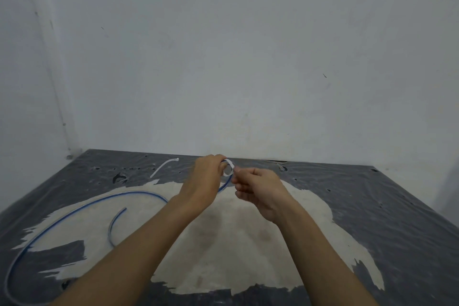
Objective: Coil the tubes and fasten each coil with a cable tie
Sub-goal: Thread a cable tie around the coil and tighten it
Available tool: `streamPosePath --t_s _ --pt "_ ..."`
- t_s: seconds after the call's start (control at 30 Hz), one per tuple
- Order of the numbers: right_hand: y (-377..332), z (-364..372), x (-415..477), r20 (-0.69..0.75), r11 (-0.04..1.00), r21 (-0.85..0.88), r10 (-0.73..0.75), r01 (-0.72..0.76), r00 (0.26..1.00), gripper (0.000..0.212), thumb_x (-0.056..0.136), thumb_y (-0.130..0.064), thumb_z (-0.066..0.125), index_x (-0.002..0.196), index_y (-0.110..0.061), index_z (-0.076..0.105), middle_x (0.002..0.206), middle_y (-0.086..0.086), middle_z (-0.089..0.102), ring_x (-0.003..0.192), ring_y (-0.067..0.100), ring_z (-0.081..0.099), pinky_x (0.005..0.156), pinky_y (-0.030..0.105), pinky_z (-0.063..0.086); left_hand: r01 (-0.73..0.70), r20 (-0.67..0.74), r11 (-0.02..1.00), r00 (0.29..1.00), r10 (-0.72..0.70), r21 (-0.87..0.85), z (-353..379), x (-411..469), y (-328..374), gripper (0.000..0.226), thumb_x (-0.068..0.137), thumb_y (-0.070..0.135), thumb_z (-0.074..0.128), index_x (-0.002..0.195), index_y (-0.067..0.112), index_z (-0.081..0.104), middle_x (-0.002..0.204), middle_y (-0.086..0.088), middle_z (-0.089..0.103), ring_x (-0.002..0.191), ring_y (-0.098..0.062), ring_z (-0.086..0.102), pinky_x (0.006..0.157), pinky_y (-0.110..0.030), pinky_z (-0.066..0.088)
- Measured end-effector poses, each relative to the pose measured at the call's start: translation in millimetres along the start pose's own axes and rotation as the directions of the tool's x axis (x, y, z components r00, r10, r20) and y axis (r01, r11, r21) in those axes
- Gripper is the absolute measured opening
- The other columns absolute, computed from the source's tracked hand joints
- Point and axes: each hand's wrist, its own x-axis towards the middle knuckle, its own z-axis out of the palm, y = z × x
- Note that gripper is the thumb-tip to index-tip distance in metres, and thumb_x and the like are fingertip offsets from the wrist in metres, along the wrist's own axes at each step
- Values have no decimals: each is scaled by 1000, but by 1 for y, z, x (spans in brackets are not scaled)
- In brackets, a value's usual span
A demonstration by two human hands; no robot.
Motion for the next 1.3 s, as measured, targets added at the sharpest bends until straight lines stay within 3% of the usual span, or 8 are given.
streamPosePath --t_s 0.17,0.33,0.6,0.77,0.9,1.0,1.17,1.3 --pt "-4 -4 0 123 913 308 242 -268 963 12 92 -8 68 83 0 72 69 8 70 50 7 61 50 19 56 -21 -57 995 998 15 -93 1 -4 -3 22 99 13 50 110 13 70 95 -6 72 84 -18 65 78 -33 54" --pt "-3 -5 -1 120 880 374 268 -293 956 15 93 -1 64 81 3 71 68 11 69 45 8 59 47 18 54 -60 -106 986 993 44 -156 1 -4 -1 22 99 12 49 106 11 70 91 -6 72 79 -19 66 75 -37 55" --pt "-3 1 4 -63 873 438 267 -214 962 26 91 7 54 112 3 68 47 2 42 31 5 36 39 15 45 -37 -70 981 997 24 -192 -2 -4 4 23 99 13 49 96 9 71 79 -6 72 75 -18 67 71 -36 52" --pt "-3 -2 -3 24 895 362 270 -260 963 30 91 8 45 105 -1 70 49 2 42 33 6 33 41 17 48 113 3 918 993 -121 -379 -4 -4 2 23 98 13 51 102 12 74 78 -4 72 69 -12 66 75 -37 58" --pt "1 -2 -1 37 896 364 259 -254 965 28 95 2 51 119 2 65 50 0 36 36 6 29 42 16 45 240 115 783 970 -213 -573 -3 -4 6 22 99 13 51 96 21 71 76 -1 68 66 -15 62 81 -42 59" --pt "3 -4 0 69 905 351 232 -241 970 32 95 -5 58 127 1 61 55 1 37 39 7 31 43 19 47 228 103 795 973 -206 -562 -7 -1 9 23 99 12 49 98 17 72 75 -1 68 65 -15 63 79 -38 60" --pt "2 -6 -4 75 989 -98 123 -115 990 25 94 -26 61 109 -12 76 89 6 66 70 18 62 62 31 56 155 14 896 986 -164 -416 -11 3 8 25 99 16 49 93 11 73 79 -4 72 73 -20 69 73 -38 57" --pt "3 -1 1 105 998 -24 60 -58 993 29 102 -24 52 108 -3 72 86 7 70 68 17 63 63 28 54 115 32 920 993 -111 -375 -8 0 8 26 99 17 49 89 13 73 77 -2 73 74 -20 69 74 -41 57"
